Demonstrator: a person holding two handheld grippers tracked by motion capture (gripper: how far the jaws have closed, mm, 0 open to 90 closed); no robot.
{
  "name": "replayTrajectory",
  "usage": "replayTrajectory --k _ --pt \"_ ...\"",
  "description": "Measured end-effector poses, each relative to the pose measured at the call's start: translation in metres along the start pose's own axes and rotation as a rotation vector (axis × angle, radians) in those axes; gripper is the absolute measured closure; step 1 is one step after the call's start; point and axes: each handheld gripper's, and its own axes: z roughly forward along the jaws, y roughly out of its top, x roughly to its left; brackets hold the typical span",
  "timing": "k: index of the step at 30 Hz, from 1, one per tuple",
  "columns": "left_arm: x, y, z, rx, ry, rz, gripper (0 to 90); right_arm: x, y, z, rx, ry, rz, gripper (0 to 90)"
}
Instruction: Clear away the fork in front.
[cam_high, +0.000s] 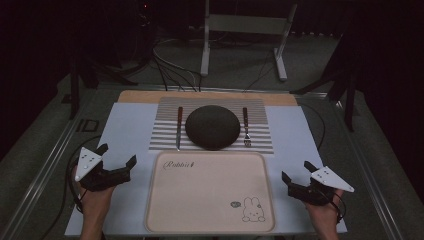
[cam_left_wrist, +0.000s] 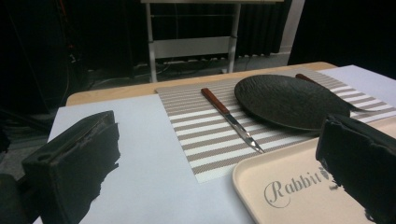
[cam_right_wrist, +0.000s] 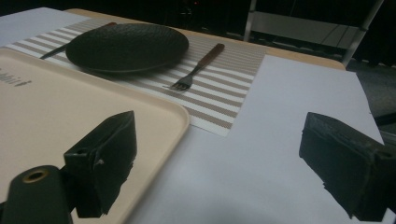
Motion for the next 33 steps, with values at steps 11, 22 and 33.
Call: replayTrajectory --k 11,22,33 --pt "0.0 -0.004 0.003 0.023 0.023 -0.008 0.1 -0.003 0.0 0.0 0.008 -0.018 0.025 10.9" --pt "0.002 -0.008 0.007 0.049 0.042 -0.017 0.1 -0.009 0.012 0.002 0.034 0.014 0.116 10.8" --pt "0.0 -0.011 0.011 0.065 0.043 -0.011 0.1 -0.015 0.037 0.012 0.068 0.018 0.095 10.9"
